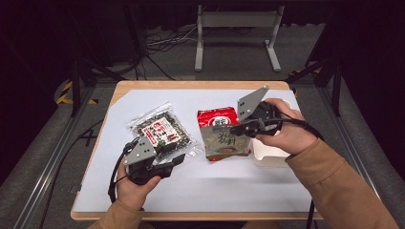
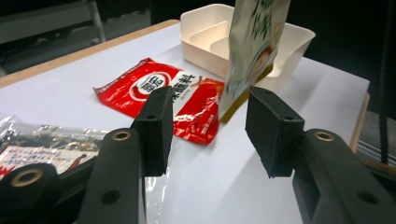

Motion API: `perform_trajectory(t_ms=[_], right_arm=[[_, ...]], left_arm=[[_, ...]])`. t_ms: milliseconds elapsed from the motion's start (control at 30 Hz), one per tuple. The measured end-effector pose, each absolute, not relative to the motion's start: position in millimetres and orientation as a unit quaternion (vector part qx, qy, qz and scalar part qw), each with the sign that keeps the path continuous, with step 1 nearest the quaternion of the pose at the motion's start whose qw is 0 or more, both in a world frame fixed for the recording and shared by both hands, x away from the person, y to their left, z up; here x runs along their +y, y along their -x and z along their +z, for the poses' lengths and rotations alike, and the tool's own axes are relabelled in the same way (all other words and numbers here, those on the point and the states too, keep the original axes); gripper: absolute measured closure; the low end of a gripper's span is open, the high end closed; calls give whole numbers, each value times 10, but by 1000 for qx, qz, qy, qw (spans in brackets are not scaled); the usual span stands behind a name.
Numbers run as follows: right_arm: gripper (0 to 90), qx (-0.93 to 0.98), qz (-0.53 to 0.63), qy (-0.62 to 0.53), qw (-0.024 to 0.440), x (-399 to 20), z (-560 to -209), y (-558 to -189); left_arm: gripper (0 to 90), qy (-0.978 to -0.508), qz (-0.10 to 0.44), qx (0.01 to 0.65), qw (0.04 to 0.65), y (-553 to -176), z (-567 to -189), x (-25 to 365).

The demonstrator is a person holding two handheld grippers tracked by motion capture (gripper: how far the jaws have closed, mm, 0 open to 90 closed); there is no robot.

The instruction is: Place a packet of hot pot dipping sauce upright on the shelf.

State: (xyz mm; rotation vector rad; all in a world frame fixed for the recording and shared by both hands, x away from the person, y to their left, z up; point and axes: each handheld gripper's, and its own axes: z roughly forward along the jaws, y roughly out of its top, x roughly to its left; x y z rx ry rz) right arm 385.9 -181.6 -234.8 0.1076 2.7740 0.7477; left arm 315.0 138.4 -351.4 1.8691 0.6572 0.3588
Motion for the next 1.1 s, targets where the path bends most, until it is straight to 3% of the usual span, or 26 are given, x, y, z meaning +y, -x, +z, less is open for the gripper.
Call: perform_trajectory(t_ms=[433, 1100], right_arm=[[895, 948, 257, -77, 173, -2202, -2142, -4139], [895, 939, 243, -105, 221, -2583, -2031, -4539]], left_arm=[[490, -778, 169, 318, 515, -3337, -3744, 1501], [434, -779, 168, 310, 519, -3422, -3846, 1604]])
